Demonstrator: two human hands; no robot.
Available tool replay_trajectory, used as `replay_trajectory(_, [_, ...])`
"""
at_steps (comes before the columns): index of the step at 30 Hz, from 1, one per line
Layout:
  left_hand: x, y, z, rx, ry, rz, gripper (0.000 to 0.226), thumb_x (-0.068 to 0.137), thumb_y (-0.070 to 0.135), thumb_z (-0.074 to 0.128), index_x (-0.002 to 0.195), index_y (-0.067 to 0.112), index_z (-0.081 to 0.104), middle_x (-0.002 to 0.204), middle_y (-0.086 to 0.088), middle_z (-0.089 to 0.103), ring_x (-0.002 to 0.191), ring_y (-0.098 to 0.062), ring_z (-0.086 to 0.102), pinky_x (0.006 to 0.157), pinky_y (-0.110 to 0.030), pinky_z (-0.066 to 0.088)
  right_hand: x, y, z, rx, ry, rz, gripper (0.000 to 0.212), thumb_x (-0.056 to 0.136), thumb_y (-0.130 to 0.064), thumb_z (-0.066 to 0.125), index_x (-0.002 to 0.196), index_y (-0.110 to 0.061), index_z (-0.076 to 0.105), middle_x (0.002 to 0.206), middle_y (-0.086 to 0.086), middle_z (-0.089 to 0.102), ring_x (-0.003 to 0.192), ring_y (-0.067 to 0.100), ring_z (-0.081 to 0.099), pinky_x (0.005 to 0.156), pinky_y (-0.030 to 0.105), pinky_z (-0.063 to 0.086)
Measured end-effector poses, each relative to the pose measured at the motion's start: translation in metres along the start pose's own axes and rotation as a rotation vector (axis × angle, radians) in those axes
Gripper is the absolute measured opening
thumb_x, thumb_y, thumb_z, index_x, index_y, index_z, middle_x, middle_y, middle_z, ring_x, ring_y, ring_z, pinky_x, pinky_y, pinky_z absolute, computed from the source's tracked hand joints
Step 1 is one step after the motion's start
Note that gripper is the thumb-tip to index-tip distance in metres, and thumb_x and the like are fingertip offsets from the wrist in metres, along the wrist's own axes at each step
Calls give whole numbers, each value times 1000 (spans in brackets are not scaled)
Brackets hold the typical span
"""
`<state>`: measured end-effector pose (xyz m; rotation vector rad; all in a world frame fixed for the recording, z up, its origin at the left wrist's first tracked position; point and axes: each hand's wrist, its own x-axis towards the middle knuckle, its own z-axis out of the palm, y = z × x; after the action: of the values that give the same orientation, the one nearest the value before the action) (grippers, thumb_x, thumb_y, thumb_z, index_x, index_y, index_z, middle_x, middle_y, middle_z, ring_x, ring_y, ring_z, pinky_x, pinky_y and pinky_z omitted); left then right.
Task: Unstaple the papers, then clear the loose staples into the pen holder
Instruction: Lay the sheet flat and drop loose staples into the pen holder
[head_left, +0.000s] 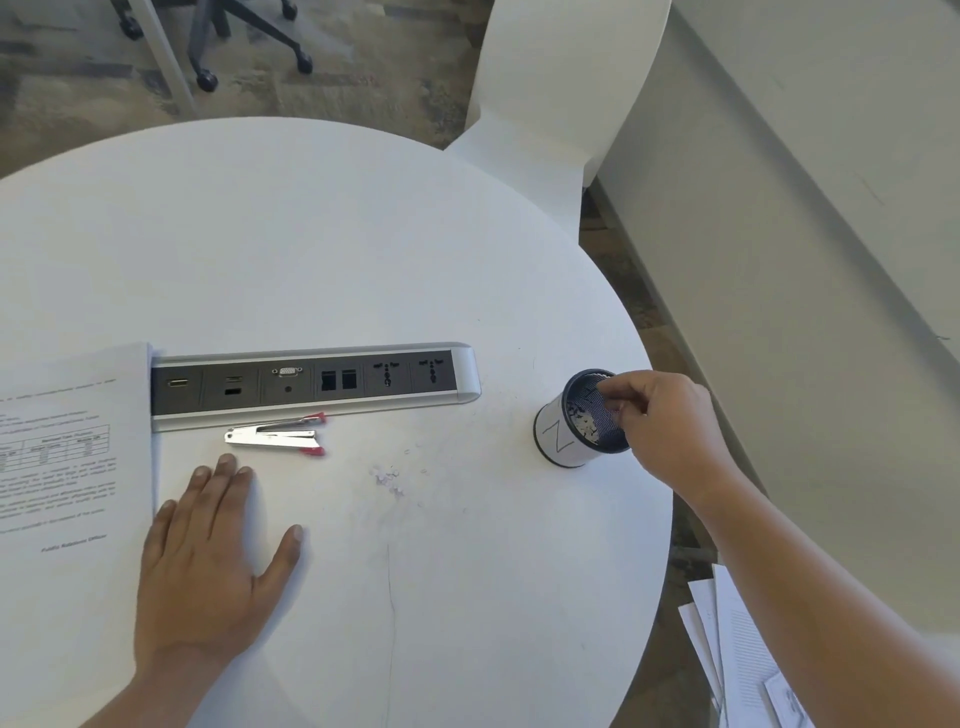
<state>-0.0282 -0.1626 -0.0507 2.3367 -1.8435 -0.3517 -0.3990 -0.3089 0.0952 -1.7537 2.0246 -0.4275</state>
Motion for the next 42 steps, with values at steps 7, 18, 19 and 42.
replay_trajectory(7, [1, 2, 0, -6, 22, 0, 84, 84, 65, 35, 147, 9, 42, 159, -9, 38, 149, -28, 31, 122, -48, 20, -1, 0, 3, -5, 17, -4, 22, 82, 3, 61, 85, -14, 74, 82, 0, 72, 72, -2, 60, 60, 9, 43])
replay_trajectory(18, [-1, 4, -1, -18, 36, -13, 81, 87, 63, 38, 150, 12, 38, 163, -3, 31, 151, -23, 27, 124, -44, 19, -41, -37, 55, 48, -176, -162, 20, 86, -3, 62, 97, -13, 75, 84, 0, 75, 78, 16, 70, 80, 30, 56])
replay_trajectory(19, [-1, 4, -1, -20, 35, -15, 81, 87, 63, 38, 150, 12, 37, 163, -2, 30, 151, -22, 26, 124, -43, 18, -46, -35, 69, -13, -225, -166, 18, 85, -6, 65, 98, -12, 74, 84, 2, 75, 78, 19, 69, 80, 32, 55])
replay_trajectory(42, [-1, 2, -1, -39, 38, -25, 80, 88, 64, 39, 151, 14, 37, 164, 0, 27, 152, -21, 24, 124, -44, 18, -46, -78, 159, -330, -325, -535, 30, 75, 13, 43, 90, -4, 62, 96, 10, 56, 88, 30, 51, 66, 40, 50])
